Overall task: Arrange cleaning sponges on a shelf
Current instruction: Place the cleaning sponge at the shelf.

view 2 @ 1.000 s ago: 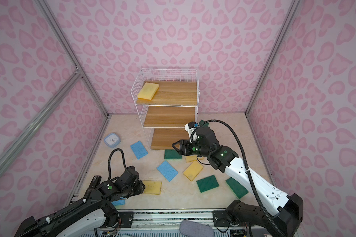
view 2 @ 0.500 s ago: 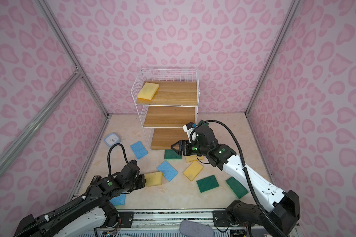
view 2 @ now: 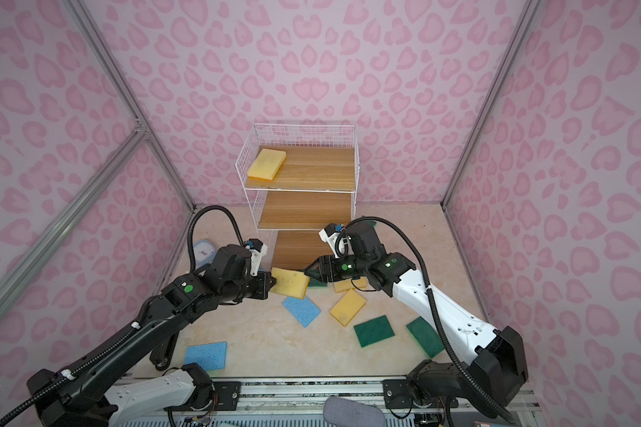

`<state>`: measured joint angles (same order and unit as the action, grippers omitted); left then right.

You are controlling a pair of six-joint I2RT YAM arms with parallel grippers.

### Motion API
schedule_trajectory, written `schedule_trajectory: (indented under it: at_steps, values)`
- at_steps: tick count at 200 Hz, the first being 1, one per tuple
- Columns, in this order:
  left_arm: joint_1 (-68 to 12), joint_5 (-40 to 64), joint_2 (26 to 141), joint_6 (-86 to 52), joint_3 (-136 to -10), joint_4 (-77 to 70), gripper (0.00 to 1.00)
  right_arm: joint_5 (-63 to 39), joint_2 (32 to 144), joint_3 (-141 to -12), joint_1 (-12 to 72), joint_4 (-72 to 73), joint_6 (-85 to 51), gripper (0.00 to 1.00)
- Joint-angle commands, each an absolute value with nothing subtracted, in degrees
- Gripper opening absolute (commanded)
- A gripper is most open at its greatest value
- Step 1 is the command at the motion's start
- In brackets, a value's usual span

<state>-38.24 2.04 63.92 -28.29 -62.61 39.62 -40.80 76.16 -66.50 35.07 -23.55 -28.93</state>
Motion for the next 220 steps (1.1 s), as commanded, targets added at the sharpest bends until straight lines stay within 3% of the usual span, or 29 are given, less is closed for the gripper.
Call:
schedule_trajectory:
  at_steps: [1,80,128,220]
  values:
    - [-36.66,3.96,65.41,-24.28,-65.54,42.03,0.04,-44.95,76.88,-67.49,35.11,-22.77,-27.72,0.63]
    - [-33.39,7.92,66.71,-22.39,-68.07,42.10,0.04,-46.49,78.56,-68.12,34.50,-20.68,-29.54,0.57]
    - [-33.34,8.52,66.14,-22.77,-66.53,41.56,0.04,-48.60,79.13,-66.92,32.78,-16.15,-32.78,0.70]
    - [-33.35,8.59,66.27,-22.50,-67.49,41.47,0.04,-51.24,81.73,-67.37,32.79,-13.89,-35.02,0.44]
